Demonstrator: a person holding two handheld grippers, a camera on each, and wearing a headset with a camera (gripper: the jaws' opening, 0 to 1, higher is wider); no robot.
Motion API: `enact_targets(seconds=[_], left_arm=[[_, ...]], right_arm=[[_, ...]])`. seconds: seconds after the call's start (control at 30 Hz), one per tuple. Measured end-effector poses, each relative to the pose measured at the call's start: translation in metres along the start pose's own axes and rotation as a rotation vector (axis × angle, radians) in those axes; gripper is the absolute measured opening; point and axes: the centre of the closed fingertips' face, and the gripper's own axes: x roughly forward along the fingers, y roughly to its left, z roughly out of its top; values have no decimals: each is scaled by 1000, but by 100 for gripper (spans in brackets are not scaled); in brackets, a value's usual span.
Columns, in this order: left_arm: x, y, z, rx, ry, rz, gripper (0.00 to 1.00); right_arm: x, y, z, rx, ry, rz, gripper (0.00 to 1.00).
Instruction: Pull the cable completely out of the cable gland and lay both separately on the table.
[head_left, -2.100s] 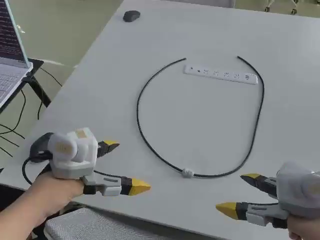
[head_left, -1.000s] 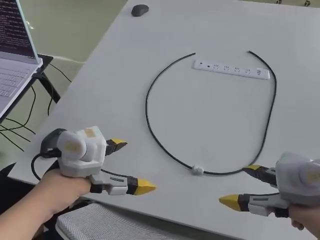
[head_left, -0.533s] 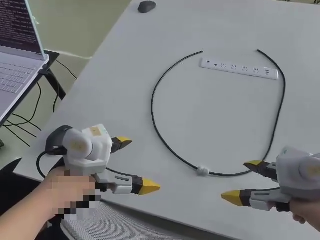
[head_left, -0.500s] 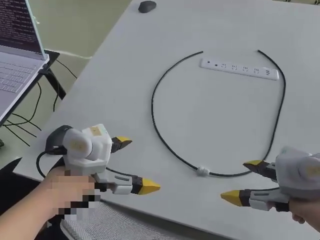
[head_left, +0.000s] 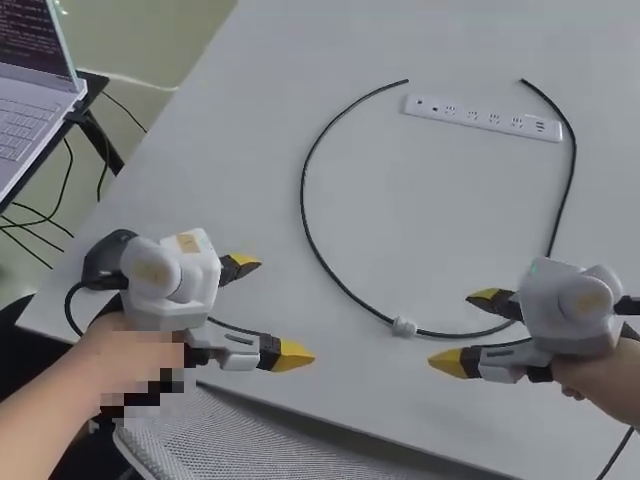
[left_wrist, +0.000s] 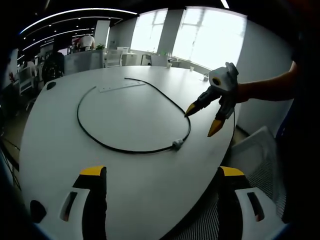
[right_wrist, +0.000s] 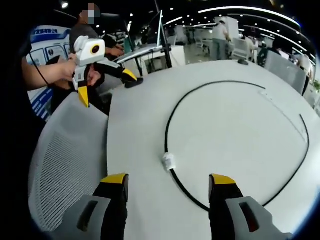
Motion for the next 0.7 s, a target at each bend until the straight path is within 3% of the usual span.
enact_targets(seconds=[0.13,0.57,0.7], left_arm=[[2,-3,-1,-2,5,-17,86],[2,-6,-4,-11,2,-33,89],[1,-4,-10,-4,19,-32,91]], right_arm=[[6,0,1,-25,25,9,62],[30,-2,0,-93,108,52,49],[38,-2,-1,-96,129,65,45]])
